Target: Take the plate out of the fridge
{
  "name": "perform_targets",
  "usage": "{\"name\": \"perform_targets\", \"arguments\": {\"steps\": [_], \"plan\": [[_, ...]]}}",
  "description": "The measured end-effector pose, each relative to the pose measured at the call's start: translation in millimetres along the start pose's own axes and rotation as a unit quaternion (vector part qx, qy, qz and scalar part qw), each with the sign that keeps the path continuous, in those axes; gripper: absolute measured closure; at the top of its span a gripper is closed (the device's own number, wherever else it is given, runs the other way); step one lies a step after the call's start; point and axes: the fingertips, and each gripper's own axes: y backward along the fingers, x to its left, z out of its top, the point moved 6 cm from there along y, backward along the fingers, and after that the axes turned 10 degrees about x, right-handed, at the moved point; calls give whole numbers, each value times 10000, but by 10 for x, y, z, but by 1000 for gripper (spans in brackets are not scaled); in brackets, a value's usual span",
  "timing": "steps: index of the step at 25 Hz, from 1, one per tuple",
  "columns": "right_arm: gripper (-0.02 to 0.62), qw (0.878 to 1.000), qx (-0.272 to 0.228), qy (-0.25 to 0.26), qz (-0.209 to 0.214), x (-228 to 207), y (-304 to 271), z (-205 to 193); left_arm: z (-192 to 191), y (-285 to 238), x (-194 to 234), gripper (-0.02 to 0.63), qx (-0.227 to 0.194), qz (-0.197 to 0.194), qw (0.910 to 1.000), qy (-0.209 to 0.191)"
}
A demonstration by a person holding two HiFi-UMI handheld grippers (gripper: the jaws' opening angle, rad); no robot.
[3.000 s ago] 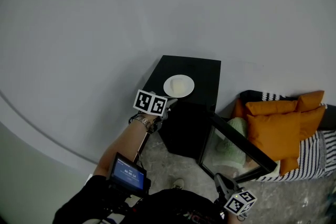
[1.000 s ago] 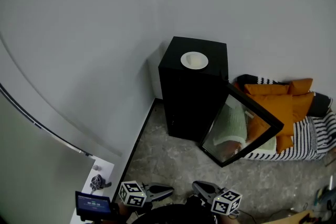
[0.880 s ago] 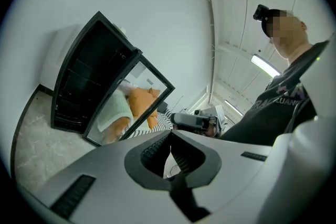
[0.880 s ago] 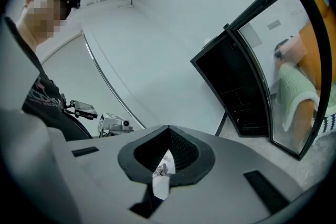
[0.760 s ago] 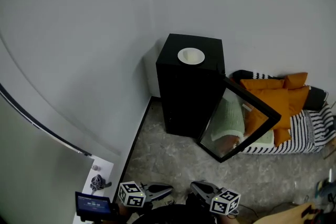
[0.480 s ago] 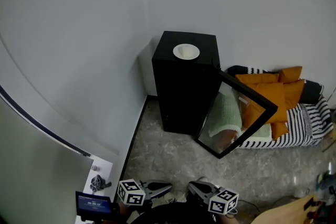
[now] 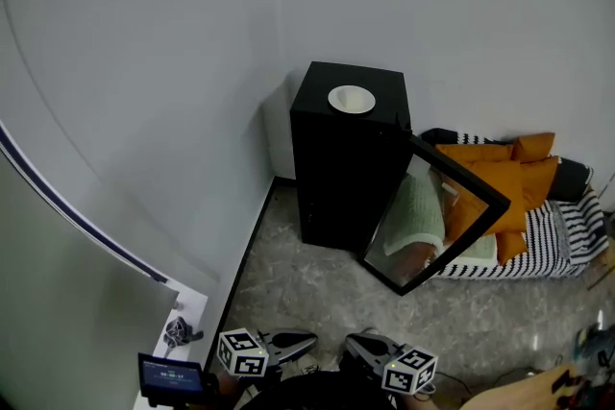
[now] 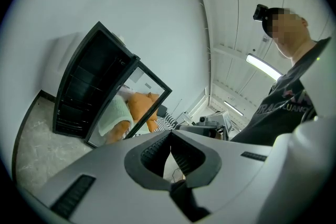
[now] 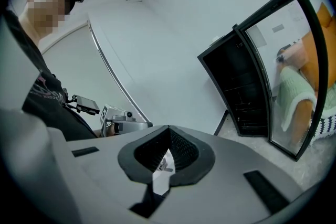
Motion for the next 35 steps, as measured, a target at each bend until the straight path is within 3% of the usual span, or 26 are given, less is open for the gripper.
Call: {"name": "perform_targets", "arguments": {"steps": [29,35], "plan": [[588,9998,123,144,84,23,-71,-14,-21,78,37,600,52,59,10000,-46],[588,9998,115,142,95,41,-66,-8,70,102,44,600,70,185,9995,-255]]}}
